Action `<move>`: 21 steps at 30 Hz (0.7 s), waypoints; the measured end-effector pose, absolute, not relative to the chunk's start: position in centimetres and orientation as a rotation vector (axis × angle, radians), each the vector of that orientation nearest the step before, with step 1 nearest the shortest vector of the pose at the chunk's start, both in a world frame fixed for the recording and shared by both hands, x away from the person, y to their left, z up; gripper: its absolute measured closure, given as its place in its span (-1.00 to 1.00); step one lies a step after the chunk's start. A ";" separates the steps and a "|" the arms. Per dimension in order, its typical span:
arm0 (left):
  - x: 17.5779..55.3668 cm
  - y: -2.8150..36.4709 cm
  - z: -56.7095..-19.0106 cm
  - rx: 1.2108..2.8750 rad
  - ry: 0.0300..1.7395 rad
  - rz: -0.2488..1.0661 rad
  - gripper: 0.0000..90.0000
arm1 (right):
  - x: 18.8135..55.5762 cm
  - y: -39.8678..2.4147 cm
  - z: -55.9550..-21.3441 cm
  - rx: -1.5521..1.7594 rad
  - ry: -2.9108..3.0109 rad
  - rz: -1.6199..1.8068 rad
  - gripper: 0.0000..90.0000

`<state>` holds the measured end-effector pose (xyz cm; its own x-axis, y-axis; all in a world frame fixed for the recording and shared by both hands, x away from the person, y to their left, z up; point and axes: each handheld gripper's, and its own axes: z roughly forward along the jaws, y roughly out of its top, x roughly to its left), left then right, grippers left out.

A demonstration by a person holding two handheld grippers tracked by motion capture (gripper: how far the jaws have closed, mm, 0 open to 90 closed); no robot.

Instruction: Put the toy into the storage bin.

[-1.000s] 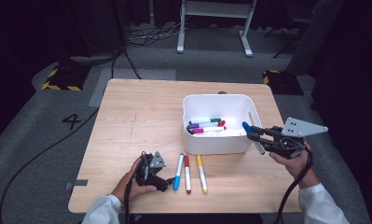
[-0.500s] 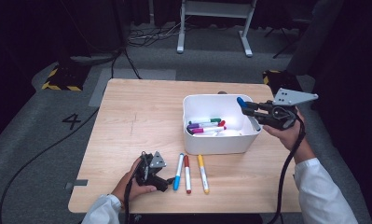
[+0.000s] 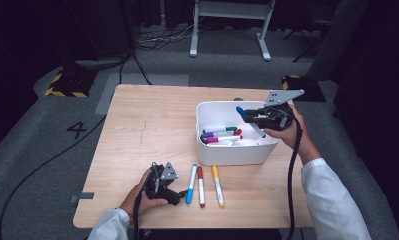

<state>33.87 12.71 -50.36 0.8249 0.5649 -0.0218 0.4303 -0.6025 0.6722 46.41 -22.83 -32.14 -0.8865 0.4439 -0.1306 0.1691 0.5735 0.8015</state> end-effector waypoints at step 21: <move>33.9 12.7 -50.4 2.308 0.726 0.252 -0.77 | 46.6 -19.4 -35.5 0.556 2.753 1.009 0.17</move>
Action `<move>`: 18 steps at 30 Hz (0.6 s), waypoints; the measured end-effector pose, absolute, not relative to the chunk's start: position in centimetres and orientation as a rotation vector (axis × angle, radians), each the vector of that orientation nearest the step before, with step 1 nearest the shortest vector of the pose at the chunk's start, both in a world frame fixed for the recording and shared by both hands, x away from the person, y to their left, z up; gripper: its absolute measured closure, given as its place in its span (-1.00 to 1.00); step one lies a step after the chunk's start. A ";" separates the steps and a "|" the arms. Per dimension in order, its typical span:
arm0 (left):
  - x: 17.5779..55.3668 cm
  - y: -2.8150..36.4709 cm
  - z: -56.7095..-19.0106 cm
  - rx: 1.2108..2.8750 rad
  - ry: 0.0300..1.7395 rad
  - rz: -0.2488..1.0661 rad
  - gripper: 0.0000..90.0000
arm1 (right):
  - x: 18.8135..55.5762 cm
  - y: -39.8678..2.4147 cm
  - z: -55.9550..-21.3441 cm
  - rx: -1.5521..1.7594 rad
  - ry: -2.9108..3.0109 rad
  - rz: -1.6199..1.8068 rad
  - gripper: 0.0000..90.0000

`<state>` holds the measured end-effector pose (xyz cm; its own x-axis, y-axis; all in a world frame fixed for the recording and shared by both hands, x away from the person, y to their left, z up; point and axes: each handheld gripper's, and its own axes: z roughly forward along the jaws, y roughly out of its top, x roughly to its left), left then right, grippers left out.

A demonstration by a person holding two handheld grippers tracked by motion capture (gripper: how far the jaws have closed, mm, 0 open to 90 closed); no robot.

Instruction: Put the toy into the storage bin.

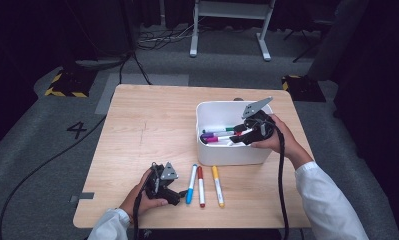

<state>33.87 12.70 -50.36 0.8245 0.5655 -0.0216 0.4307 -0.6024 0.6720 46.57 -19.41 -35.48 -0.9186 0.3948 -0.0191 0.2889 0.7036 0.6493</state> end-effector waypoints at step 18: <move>33.8 12.7 -50.4 2.307 0.730 0.253 -0.77 | 40.0 -24.1 -33.3 0.593 2.408 1.211 -0.32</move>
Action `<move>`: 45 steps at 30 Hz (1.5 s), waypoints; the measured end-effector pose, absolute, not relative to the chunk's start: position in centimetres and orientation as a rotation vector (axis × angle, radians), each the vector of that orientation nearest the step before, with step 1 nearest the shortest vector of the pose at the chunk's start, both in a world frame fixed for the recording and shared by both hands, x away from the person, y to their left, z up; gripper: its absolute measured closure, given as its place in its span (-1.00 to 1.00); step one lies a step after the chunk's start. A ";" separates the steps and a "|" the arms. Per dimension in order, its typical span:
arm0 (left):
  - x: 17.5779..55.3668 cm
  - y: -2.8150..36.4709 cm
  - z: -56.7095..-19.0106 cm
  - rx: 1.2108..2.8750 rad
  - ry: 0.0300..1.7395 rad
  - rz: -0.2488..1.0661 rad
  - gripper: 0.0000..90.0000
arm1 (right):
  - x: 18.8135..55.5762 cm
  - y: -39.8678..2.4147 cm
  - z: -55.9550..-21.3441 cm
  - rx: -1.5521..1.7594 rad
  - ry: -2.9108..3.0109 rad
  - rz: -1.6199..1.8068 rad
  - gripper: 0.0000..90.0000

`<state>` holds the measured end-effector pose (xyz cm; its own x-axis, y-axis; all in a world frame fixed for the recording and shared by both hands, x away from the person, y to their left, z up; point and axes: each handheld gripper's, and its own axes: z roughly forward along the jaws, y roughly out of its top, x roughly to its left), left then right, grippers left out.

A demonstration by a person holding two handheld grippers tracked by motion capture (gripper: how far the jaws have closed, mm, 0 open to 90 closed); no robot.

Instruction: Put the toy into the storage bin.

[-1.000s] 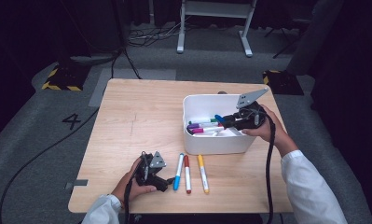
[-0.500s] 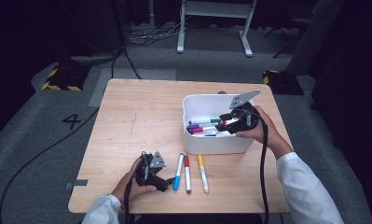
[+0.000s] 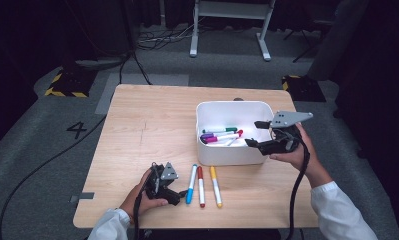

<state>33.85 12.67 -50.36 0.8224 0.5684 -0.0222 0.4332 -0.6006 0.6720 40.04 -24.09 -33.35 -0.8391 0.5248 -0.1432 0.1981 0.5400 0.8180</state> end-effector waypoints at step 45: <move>33.8 12.6 -50.4 2.307 0.735 0.257 -0.77 | 37.5 -15.4 -49.5 0.731 2.619 1.090 0.47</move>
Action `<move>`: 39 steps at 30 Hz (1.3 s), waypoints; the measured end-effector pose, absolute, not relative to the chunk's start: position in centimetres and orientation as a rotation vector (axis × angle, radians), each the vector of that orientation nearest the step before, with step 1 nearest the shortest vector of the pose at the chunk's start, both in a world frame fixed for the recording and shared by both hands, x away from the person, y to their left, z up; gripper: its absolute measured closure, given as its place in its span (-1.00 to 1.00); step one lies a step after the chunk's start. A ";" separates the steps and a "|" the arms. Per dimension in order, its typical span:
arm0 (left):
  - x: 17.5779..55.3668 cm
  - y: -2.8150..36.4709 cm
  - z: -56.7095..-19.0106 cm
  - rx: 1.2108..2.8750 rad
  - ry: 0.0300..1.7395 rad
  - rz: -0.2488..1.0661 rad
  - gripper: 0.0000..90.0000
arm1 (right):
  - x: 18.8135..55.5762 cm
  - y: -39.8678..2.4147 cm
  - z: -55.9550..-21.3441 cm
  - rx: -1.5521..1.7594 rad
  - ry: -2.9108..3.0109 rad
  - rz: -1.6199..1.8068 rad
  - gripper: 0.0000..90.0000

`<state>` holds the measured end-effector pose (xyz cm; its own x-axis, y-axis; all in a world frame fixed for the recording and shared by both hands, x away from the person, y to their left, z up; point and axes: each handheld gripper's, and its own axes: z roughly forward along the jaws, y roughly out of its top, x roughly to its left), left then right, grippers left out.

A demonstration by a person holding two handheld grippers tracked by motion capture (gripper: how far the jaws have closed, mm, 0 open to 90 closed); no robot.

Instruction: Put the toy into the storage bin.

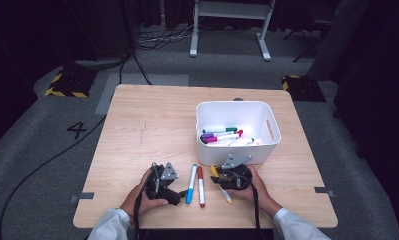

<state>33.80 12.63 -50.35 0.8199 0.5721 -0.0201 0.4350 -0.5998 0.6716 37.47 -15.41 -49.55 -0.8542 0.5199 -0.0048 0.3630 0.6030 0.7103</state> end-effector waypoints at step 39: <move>33.9 12.6 -50.3 2.309 0.731 0.251 -0.78 | 35.5 -26.2 -35.9 0.511 2.368 1.387 0.67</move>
<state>33.87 12.62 -50.35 0.8225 0.5683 -0.0229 0.4344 -0.6017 0.6703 35.47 -26.19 -35.94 -0.8744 0.4717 -0.1141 0.1310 0.4559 0.8803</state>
